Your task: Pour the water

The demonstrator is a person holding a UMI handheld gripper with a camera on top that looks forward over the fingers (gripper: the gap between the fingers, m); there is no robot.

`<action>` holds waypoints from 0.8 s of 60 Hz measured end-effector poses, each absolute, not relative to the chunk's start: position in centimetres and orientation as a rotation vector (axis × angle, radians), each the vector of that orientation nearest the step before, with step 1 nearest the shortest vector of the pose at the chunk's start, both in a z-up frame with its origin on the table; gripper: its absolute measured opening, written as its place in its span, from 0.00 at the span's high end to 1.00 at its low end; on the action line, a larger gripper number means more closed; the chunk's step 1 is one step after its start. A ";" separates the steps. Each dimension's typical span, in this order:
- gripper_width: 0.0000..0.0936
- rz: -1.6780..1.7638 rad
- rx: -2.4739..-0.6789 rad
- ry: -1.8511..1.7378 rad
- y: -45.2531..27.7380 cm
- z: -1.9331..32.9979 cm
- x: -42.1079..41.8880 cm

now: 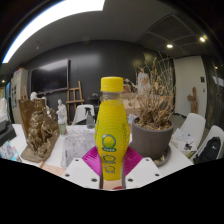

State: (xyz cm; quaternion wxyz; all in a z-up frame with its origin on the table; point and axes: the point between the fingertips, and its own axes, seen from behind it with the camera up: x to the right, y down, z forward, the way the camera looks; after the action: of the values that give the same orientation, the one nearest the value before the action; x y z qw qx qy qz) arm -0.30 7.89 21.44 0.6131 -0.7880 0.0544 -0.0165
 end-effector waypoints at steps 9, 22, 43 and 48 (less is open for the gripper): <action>0.74 -0.052 -1.923 0.103 7.5 13.5 2.2; 0.74 -0.043 -2.014 0.089 6.6 6.1 2.6; 0.11 -0.042 -2.028 0.163 4.5 6.0 2.6; 0.07 -0.062 -2.043 0.200 2.6 6.9 2.7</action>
State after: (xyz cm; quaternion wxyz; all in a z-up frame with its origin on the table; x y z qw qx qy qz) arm 2.72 2.65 6.85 0.5173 -0.8513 0.0834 -0.0256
